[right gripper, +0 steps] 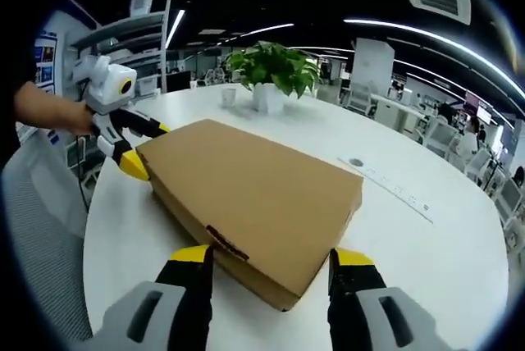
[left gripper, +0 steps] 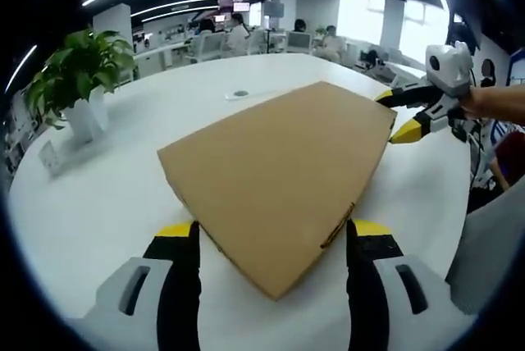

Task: Operate the shoe box by opening the lid, removing the specified soft item, and placing it in the target area until the item is outside and the box remains undamaged.

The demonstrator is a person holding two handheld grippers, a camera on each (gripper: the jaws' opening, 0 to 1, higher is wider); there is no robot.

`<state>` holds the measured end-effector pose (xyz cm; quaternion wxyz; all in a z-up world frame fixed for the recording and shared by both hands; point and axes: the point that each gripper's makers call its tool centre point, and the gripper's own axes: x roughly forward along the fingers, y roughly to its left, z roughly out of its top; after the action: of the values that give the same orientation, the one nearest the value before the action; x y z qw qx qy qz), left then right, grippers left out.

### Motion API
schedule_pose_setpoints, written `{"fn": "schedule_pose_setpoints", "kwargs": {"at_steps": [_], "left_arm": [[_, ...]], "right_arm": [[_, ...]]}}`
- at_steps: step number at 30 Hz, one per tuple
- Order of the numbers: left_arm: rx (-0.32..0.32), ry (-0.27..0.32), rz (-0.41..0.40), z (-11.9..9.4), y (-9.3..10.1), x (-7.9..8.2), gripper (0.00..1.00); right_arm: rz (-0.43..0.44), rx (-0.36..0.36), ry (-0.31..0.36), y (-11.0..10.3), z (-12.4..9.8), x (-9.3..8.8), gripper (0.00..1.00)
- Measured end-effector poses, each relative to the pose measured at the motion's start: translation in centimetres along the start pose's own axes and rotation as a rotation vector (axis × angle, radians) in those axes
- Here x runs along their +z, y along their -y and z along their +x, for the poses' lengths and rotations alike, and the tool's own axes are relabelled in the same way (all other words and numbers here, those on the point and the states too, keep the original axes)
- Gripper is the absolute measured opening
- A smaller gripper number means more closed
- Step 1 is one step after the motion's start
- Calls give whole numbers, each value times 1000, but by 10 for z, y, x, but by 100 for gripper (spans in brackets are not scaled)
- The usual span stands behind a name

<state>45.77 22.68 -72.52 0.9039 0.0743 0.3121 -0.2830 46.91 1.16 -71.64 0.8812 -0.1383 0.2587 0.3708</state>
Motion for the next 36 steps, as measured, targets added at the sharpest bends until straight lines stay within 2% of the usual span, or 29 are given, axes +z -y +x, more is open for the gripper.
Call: {"fn": "schedule_pose_setpoints", "kwargs": {"at_steps": [19, 36], "left_arm": [[-76, -49, 61, -11, -13, -6, 71], [-121, -76, 112, -27, -32, -14, 72]], "right_arm": [[61, -48, 3, -28, -1, 4, 51], [15, -58, -26, -57, 3, 6, 45]]}}
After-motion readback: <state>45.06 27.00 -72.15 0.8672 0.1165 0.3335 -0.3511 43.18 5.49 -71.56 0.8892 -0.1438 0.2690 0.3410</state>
